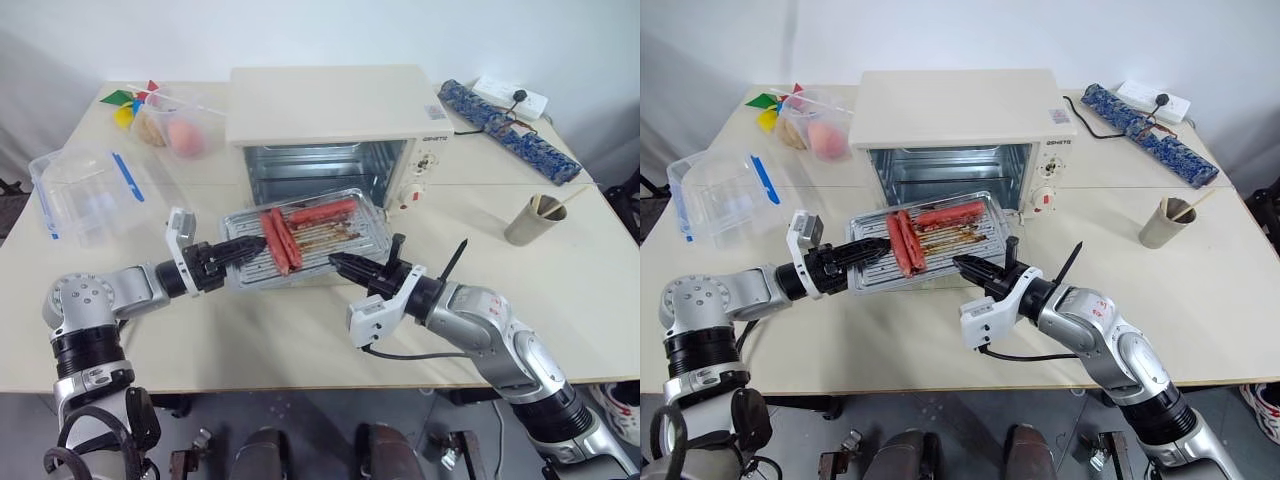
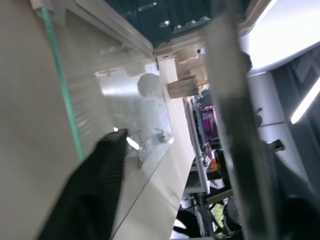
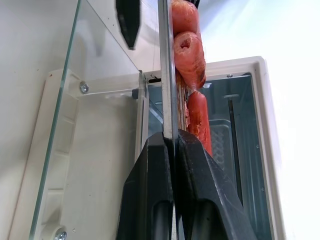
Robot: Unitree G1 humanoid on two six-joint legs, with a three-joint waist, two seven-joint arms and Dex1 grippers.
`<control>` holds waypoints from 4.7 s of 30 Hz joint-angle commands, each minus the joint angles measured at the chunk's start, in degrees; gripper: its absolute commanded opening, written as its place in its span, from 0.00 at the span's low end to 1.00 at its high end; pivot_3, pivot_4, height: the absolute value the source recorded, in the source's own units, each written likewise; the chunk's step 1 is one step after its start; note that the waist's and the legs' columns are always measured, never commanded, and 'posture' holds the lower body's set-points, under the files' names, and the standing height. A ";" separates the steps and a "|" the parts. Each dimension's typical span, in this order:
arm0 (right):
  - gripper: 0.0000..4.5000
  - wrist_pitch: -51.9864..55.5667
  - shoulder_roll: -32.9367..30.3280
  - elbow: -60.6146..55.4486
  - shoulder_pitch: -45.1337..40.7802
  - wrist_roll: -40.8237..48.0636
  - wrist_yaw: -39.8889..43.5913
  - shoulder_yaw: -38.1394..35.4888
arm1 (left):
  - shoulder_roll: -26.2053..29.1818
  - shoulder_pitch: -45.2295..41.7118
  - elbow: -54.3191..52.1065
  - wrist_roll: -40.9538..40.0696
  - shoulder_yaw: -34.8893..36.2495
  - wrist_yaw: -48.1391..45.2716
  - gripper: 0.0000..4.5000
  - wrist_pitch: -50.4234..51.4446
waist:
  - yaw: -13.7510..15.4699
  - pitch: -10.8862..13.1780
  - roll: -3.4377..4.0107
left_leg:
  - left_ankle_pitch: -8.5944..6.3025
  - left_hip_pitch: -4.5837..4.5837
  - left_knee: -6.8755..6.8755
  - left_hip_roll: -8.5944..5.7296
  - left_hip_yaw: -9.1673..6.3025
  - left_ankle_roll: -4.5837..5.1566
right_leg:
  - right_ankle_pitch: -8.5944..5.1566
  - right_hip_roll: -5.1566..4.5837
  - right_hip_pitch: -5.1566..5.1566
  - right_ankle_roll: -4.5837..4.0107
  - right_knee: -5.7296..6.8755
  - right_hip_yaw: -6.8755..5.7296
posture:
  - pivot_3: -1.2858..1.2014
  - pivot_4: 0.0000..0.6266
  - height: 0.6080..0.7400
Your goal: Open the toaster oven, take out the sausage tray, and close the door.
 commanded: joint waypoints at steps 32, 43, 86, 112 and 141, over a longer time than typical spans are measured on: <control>0.76 4.64 1.78 -3.04 -2.16 7.90 4.59 -3.17 | -3.66 5.44 0.19 -15.61 8.84 16.71 0.00 6.02 | 0.03 0.00 -0.01 | 0.00 0.04 -0.01 0.00 -0.12 0.00 | 0.00 0.00 0.01 0.00 -0.01 0.07 | 0.52 0.24 1.00; 0.99 20.16 -4.28 -4.30 -1.31 24.93 21.44 -6.93 | -3.62 8.30 -1.03 -23.89 10.60 20.99 0.00 4.68 | 0.06 -0.01 -0.01 | 0.00 0.05 -0.02 0.00 -0.13 0.00 | 0.00 0.00 0.02 0.00 -0.03 0.08 | 0.52 0.24 1.00; 0.01 8.40 -2.83 45.20 -16.62 38.52 32.11 -8.59 | -15.42 58.73 -45.03 -51.68 13.91 31.05 0.00 -43.41 | 0.47 0.01 0.03 | -0.05 0.13 0.05 0.00 -0.03 0.12 | -0.02 0.00 0.14 -0.09 -0.37 0.43 | 0.52 0.24 1.00; 0.01 21.45 0.59 53.40 -41.45 48.94 35.46 -15.13 | -15.29 57.09 -37.68 -51.68 14.32 30.42 0.00 -37.73 | -0.05 0.02 0.05 | -0.08 0.09 0.00 0.02 -0.01 0.17 | -0.03 0.02 0.06 -0.12 -0.36 0.45 | 0.52 0.24 1.00; 0.01 34.61 -3.95 25.71 -26.21 54.45 33.59 -16.47 | 0.32 39.79 -22.91 -51.68 2.12 28.98 0.00 -23.29 | 0.00 0.04 0.08 | -0.09 0.07 -0.01 0.01 0.03 0.16 | -0.03 0.02 -0.03 -0.11 -0.28 0.52 | 0.52 0.24 1.00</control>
